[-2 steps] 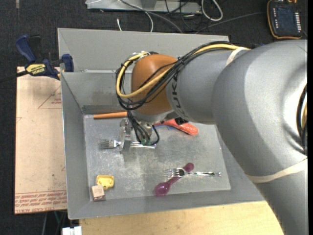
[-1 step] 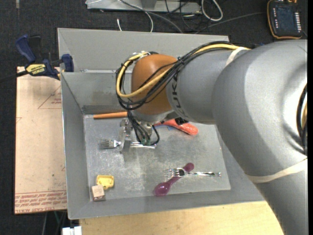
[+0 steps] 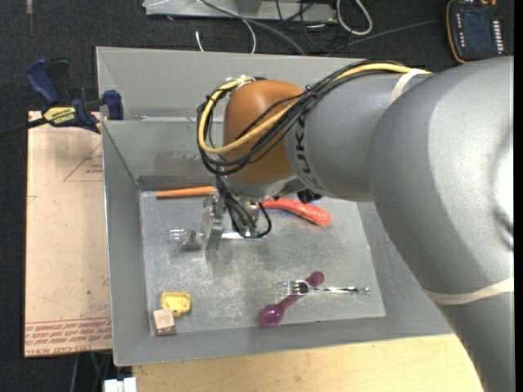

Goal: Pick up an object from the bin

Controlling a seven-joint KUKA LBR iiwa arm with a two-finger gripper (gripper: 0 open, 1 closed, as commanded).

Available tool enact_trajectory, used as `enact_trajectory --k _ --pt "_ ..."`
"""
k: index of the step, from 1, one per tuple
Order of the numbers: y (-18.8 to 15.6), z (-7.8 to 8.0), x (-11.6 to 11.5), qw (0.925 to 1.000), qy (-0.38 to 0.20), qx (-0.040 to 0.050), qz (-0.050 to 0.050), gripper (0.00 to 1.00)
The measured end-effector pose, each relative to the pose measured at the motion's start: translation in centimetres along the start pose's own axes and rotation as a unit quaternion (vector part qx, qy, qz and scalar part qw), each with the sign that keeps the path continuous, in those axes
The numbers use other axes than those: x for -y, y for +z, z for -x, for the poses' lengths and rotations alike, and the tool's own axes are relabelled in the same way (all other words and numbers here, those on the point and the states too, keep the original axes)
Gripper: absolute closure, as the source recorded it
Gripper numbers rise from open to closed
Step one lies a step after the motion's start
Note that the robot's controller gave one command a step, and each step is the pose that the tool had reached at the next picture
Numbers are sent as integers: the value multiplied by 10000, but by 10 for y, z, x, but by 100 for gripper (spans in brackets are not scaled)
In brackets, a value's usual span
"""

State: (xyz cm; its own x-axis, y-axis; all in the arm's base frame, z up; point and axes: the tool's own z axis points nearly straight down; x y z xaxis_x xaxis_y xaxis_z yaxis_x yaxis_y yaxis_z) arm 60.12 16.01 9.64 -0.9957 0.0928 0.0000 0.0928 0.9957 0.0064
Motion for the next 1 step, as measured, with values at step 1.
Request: enact_trajectory --k 1 --pt "-31 2 -1 10000 2 37 15 100"
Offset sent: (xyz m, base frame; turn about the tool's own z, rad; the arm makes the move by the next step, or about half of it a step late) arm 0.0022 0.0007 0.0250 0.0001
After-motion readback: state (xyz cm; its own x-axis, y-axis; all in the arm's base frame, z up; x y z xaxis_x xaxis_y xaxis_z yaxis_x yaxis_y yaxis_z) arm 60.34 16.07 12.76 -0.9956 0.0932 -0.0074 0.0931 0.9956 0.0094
